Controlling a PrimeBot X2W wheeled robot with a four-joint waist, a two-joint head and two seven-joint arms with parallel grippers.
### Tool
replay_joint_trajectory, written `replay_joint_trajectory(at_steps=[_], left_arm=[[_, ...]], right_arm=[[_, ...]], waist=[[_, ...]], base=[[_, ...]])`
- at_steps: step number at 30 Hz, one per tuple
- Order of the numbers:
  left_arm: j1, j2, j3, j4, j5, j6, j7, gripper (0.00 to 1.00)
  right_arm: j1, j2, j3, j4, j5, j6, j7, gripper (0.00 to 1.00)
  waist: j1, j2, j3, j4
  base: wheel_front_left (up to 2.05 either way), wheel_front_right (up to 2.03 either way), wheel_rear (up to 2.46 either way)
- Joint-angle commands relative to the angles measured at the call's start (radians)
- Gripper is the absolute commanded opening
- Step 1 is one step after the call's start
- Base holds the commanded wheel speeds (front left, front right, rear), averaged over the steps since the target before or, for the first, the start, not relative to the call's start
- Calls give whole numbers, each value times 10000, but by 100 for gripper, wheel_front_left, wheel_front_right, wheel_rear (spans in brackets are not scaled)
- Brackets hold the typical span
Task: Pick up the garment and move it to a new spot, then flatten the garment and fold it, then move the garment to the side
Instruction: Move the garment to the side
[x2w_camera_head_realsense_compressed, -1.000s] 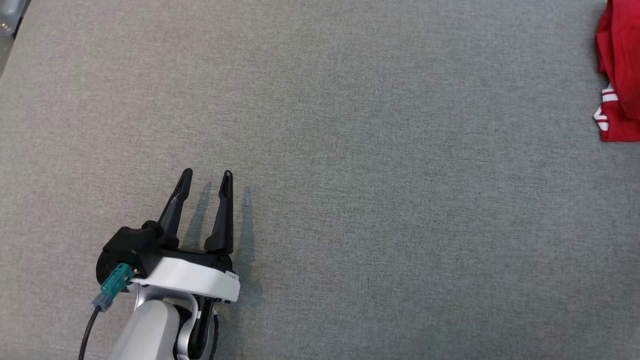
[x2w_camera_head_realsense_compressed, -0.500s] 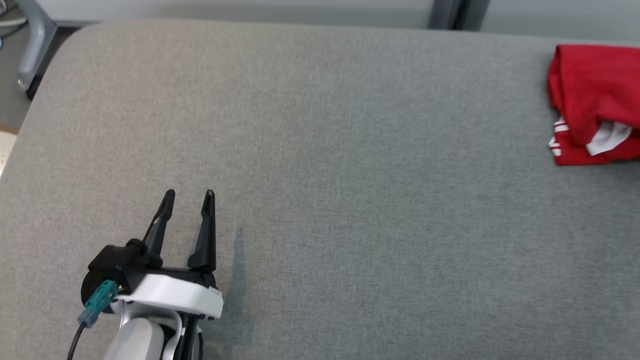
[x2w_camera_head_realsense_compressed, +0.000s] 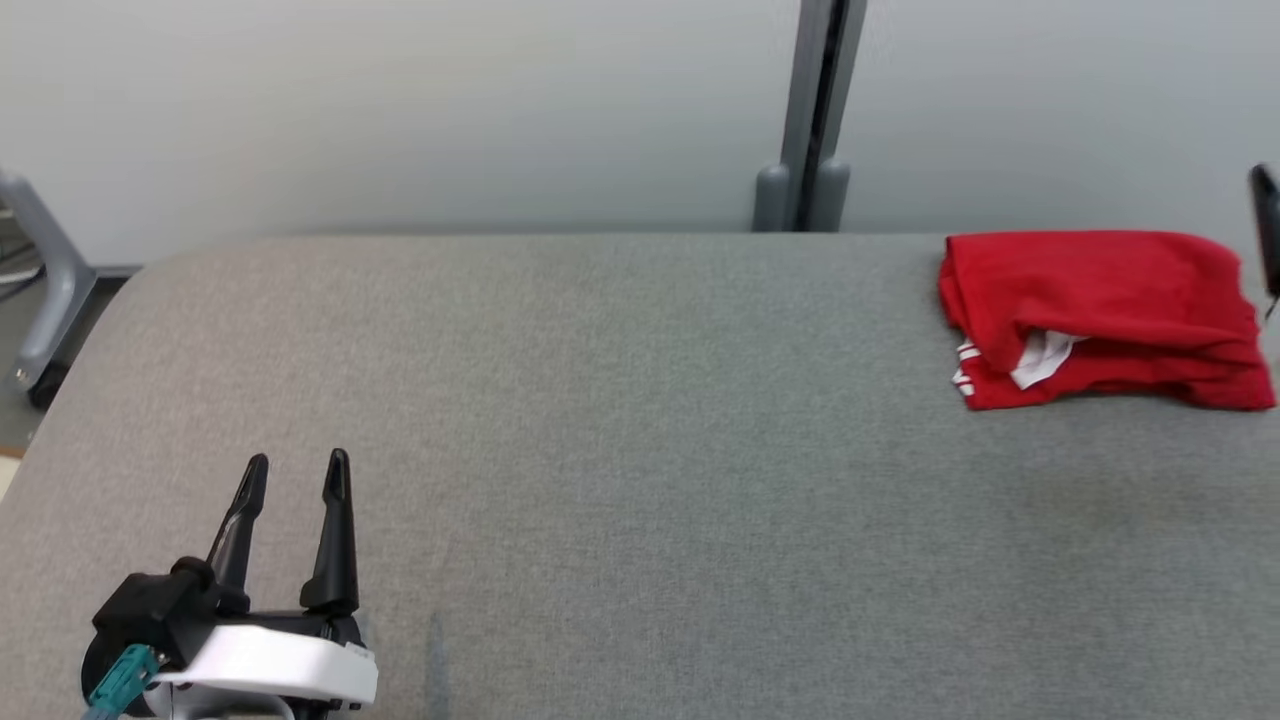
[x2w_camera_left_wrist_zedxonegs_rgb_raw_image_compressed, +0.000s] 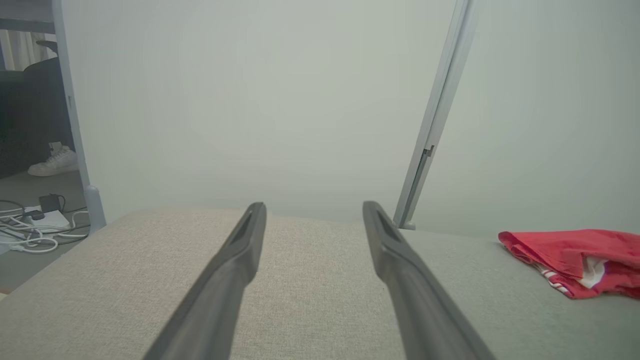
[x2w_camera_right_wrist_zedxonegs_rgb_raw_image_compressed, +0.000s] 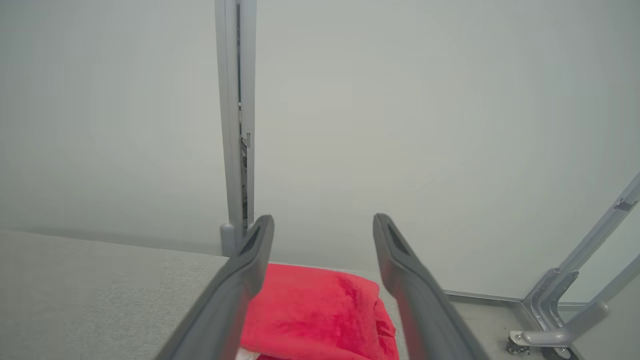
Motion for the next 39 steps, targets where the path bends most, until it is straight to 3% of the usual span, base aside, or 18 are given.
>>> replay_joint_trajectory(at_steps=[1,6,10,14,19,28,39], left_arm=[[163,112,66,-142,-65,49,-5,100],[550,76,147,-617,-236,25,-29,100],[754,-30,195,-754,-305,77,-47,100],[948,-101,227,-784,-197,255,-59,100],[1111,-208,270,-834,-95,332,-88,100],[1296,-459,461,-996,479,342,-94,100],[1392,-822,615,-422,1413,-98,-92,100]], right_arm=[[383,28,-157,-289,142,0,-72,100],[1819,-92,-1536,-2219,-237,0,-80,100],[3434,229,-3227,-3908,-1183,0,-80,100],[5261,968,-4877,-5696,-2338,0,-81,100],[7550,2340,-6407,-8007,-3724,0,-81,100],[9515,3184,-6851,-9533,-4162,0,-83,100],[10401,3700,-6798,-10414,-4676,0,-84,100]], waist=[[0,0,-429,-319],[0,0,-537,-478],[0,0,-590,-581],[0,0,-626,-637],[0,0,-657,-647],[0,0,-722,-518],[0,0,-698,-469]], base=[[0,0,0],[0,0,0],[0,0,0],[0,0,0],[0,0,0],[0,0,0],[0,0,0]])
